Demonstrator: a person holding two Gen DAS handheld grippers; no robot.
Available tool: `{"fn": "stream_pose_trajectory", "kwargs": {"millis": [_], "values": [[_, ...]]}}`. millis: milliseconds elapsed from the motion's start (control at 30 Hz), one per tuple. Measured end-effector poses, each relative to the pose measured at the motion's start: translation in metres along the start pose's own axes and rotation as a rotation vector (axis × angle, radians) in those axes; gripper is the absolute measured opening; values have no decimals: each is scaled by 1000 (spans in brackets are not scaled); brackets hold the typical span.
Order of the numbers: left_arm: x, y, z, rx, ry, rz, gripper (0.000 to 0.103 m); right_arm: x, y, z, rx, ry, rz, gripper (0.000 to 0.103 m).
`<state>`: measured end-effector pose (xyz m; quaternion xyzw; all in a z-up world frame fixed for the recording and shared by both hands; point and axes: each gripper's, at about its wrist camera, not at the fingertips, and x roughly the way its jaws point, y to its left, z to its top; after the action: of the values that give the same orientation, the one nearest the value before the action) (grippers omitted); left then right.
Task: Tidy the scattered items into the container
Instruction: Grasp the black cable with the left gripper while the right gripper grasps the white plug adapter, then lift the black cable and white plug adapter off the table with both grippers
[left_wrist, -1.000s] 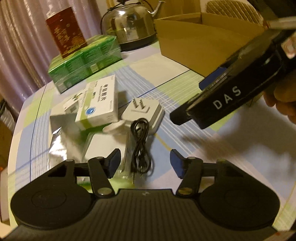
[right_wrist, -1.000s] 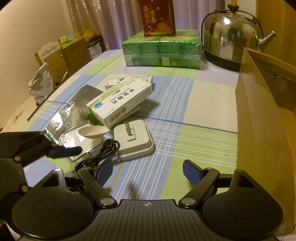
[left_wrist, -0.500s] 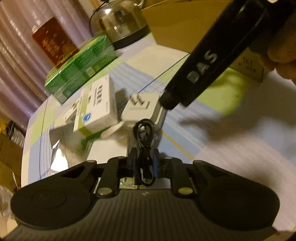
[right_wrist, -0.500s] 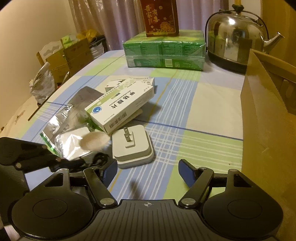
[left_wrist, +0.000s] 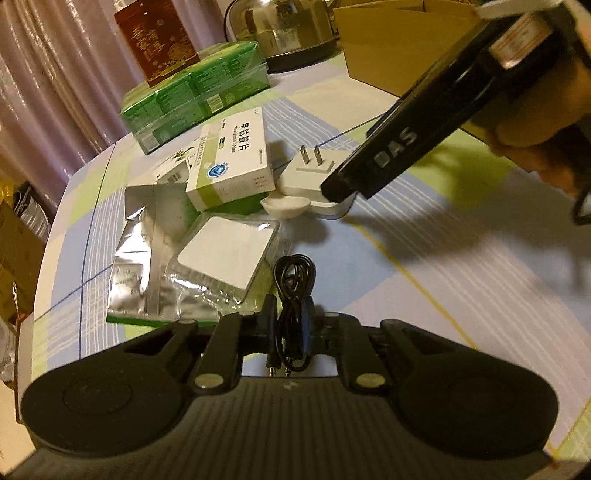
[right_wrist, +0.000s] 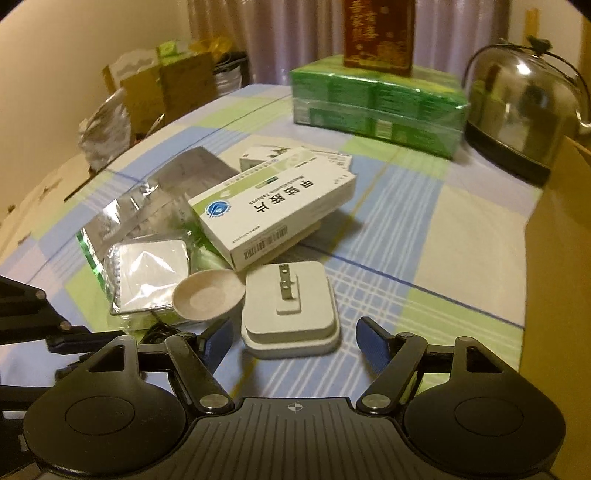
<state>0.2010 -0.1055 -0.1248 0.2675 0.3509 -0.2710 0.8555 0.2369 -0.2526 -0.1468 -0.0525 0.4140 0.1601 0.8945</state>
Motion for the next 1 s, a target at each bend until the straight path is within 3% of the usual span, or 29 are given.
{"fn": "stream_pose_trajectory", "kwargs": {"millis": [233, 300, 400, 700, 1000], "values": [[-1, 2, 0, -42, -11, -12, 10, 20, 0, 2, -44, 27, -1, 71], [-1, 2, -1, -47, -13, -15, 10, 21, -1, 3, -33, 30, 5, 62], [0, 3, -1, -56, -12, -18, 11, 17, 0, 0, -23, 41, -10, 62], [-8, -3, -4, -60, 3, -48, 12, -34, 8, -43, 81, 82, -78, 61], [-28, -24, -18, -79, 14, -81, 14, -74, 23, -86, 147, 68, -111, 62]]}}
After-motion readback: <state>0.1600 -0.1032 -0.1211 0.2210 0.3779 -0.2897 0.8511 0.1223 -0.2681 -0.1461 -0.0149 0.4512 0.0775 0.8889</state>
